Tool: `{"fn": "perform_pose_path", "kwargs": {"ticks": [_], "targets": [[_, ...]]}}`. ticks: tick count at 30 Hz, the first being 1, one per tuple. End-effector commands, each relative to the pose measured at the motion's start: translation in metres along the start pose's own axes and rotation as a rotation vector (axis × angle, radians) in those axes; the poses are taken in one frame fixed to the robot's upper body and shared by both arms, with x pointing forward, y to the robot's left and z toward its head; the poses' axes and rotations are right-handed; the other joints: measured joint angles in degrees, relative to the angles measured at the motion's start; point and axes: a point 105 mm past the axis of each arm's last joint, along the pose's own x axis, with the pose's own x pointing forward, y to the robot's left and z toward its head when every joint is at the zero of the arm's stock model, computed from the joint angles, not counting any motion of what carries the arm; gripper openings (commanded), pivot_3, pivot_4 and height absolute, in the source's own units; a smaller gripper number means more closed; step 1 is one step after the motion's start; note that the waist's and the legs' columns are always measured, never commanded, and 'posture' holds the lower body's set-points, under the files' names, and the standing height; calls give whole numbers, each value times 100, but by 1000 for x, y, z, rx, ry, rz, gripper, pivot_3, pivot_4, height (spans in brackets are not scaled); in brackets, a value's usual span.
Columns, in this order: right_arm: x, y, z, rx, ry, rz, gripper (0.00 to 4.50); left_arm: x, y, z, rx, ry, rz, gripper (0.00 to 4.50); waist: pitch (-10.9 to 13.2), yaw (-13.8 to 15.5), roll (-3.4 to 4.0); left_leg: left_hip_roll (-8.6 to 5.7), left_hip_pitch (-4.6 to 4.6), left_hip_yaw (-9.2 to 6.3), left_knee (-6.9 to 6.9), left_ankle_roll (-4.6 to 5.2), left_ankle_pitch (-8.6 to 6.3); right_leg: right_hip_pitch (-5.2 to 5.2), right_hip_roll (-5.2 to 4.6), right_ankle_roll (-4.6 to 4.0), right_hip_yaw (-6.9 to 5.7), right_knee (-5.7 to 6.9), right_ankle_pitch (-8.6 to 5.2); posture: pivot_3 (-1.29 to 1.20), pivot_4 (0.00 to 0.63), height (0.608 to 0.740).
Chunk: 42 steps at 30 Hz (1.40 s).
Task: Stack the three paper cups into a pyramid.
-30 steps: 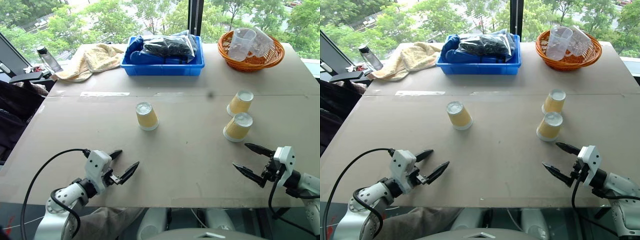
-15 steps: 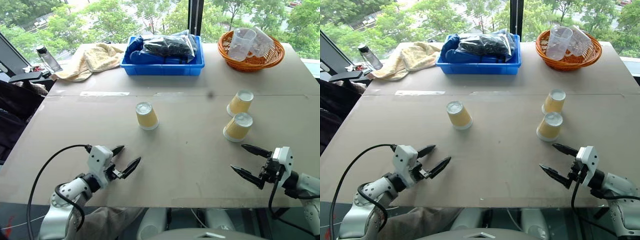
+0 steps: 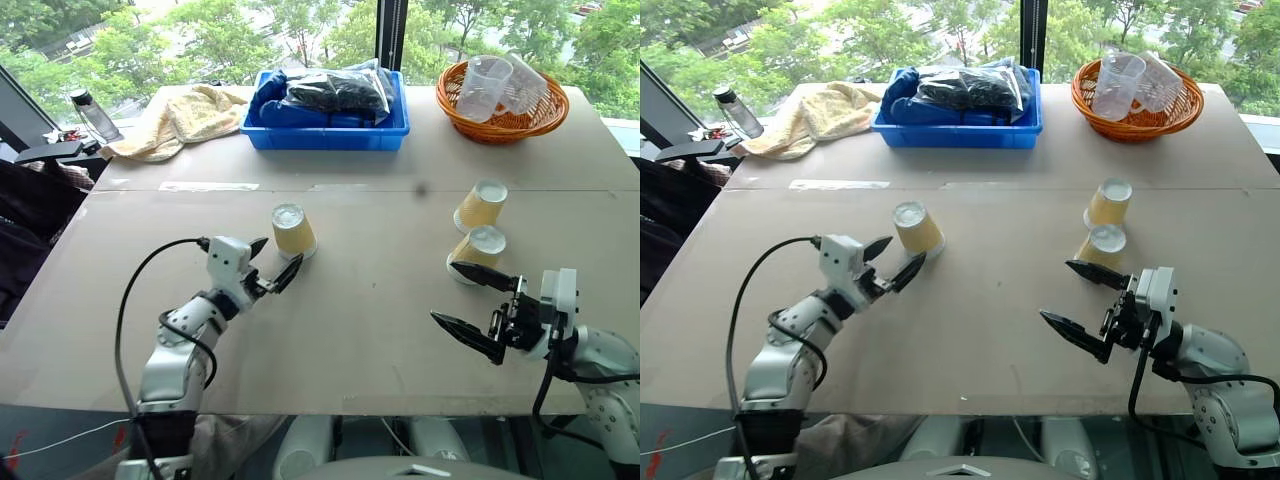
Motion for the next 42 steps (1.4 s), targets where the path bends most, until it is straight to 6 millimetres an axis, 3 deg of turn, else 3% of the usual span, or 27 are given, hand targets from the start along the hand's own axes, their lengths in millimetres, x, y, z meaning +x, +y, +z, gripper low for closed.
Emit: {"fn": "perform_pose_path", "kwargs": {"ticks": [1, 8, 16, 19, 21, 23, 30, 34, 42], "targets": [[6, 4, 13, -29, -31, 11, 4447, 16, -6, 8, 30, -38, -22, 4500, -2, -4, -11, 0, 0, -1, -1, -1, 0, 0, 0, 0, 0, 1, 0, 0, 150, 740], [5, 2, 11, -41, -25, 0, 4447, 39, 2, 13, 42, -73, 28, 4500, 1, -22, -17, 0, -1, -2, 0, -2, 1, -1, 1, 0, 0, 2, 0, 0, 150, 740], [2, 0, 10, -43, -37, -20, 4447, 45, 4, 11, 63, -81, 35, 4500, 2, -32, -19, -1, -1, -2, 3, -2, 1, -2, 2, 0, 1, 5, 0, 0, 150, 740], [1, -2, 11, -42, -54, -35, 4500, 45, 4, 11, 76, -84, 24, 3719, 2, -33, -20, -1, 0, -2, 5, -2, 1, -2, 2, 0, 1, 9, 0, 0, 150, 740], [1, -4, 11, -43, -61, -43, 4500, 43, 3, 11, 83, -84, 14, 2762, 2, -33, -20, -1, 0, -2, 7, -2, 1, -2, 2, 0, 1, 11, 0, 0, 150, 740], [0, -4, 11, -42, -63, -44, 4500, 41, -3, 9, 87, -75, -22, 2304, 2, -33, -20, -1, -1, -2, 7, -2, 1, -2, 2, 0, 1, 13, 0, 0, 150, 740], [-7, -6, 10, -40, -49, -53, 4500, 28, -44, -2, 81, -17, -259, 2304, 1, -30, -19, -1, 1, -1, 7, -2, 1, -1, 0, 0, 2, 14, 0, 0, 150, 740], [-13, -5, 5, -37, -9, -58, 4500, 18, -89, -9, 86, 26, -488, 2304, 0, -16, -18, -1, 2, -2, 8, -2, 1, -1, -1, 0, 3, 15, 0, 0, 150, 740], [-21, -4, -2, -44, 55, -67, 4500, 12, -112, -25, 76, 90, -629, 2304, -1, -22, -17, -1, 6, -1, 9, -1, 1, 1, 1, -1, 4, 24, -1, 0, 150, 740]]}}
